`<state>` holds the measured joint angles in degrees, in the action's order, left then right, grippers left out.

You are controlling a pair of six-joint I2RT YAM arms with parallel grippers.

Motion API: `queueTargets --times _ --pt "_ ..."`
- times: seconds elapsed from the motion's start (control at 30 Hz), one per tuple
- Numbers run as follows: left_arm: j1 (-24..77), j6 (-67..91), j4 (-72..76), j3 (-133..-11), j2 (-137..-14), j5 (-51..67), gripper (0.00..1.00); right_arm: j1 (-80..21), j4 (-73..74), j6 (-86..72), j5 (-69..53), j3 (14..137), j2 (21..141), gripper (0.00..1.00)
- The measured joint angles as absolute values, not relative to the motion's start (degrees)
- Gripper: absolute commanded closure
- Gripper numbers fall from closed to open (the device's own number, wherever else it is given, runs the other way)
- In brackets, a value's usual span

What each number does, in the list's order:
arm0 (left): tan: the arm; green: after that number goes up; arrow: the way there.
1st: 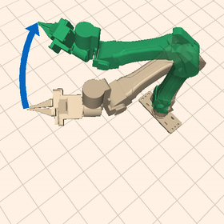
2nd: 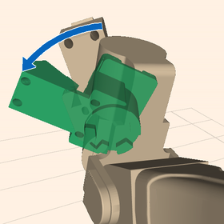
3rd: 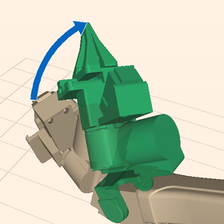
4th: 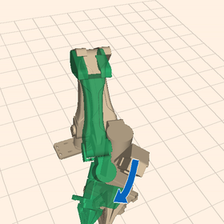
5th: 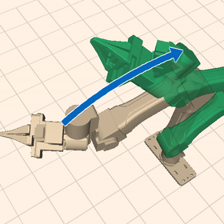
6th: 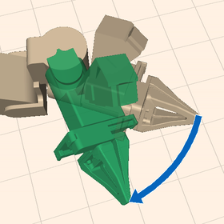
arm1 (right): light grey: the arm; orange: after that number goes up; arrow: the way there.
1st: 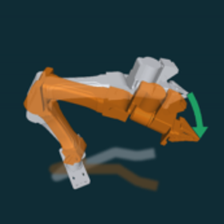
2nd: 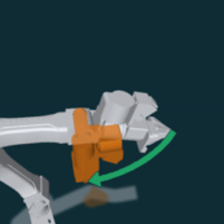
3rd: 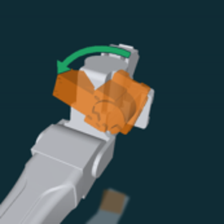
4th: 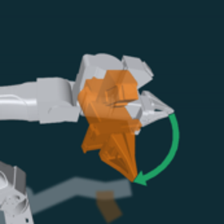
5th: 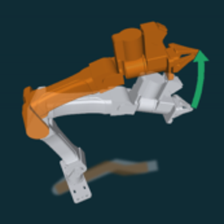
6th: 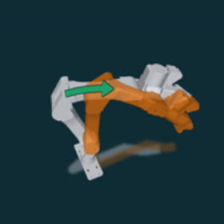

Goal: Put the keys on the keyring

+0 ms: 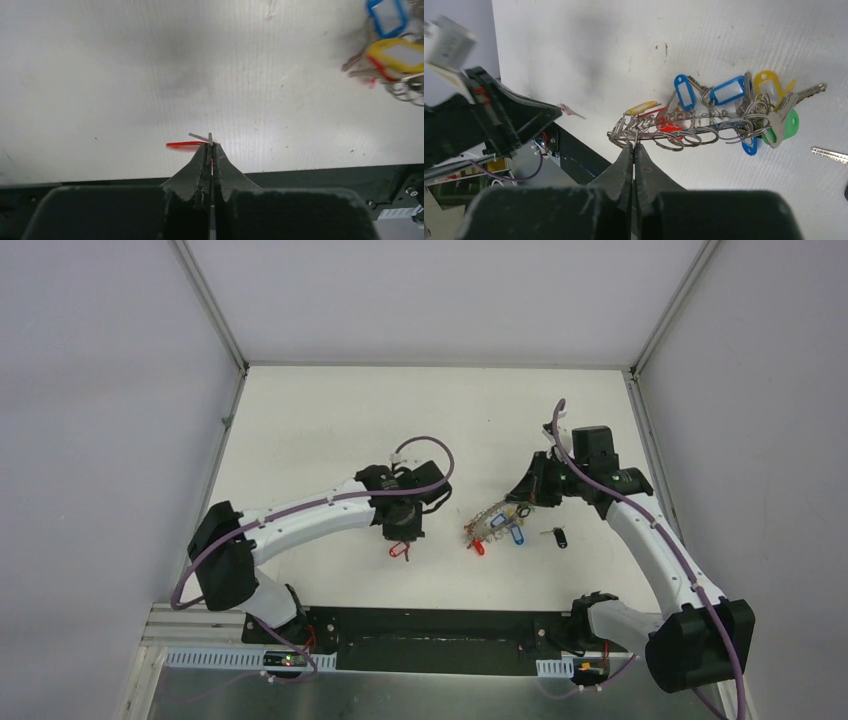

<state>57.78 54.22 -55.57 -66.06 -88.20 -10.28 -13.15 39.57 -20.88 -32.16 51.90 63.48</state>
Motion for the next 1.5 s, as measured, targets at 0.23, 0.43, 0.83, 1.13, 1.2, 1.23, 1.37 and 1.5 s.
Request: queueTargets --times 0.23,0.43,0.83,1.13,1.2,1.23,1.37,1.5 --pt "57.63 39.64 -59.18 -75.18 -80.73 -18.06 1.0 -13.15 37.36 -15.33 -38.11 53.08 62.24 1.0" --pt "57.63 26.68 -59.79 -77.97 -79.44 -21.23 1.0 -13.17 30.48 -10.66 -42.39 52.29 56.9 1.0" --pt "57.63 13.23 -53.58 -76.44 -77.82 -15.4 1.0 -20.62 29.54 12.6 -53.36 51.07 53.65 1.0" --pt "57.63 -3.57 -37.34 -62.78 -62.13 -1.17 1.0 -27.7 29.93 22.33 -56.86 50.06 54.7 1.0" --pt "57.63 -7.97 -33.15 -58.59 -57.52 2.52 1.0 -28.95 29.74 23.05 -57.12 49.41 54.7 1.0" --pt "57.63 -9.63 -31.55 -57.01 -55.81 4.05 1.0 -29.58 29.52 23.29 -57.28 49.04 54.65 1.0" --pt "57.63 -17.67 -26.41 -51.51 -49.52 10.98 1.0 -31.53 28.67 23.66 -57.47 47.77 54.37 1.0" --pt "57.63 -21.87 -23.49 -49.8 -47.22 15.25 1.0 -33.15 27.9 23.57 -57.3 46.96 54.02 1.0"
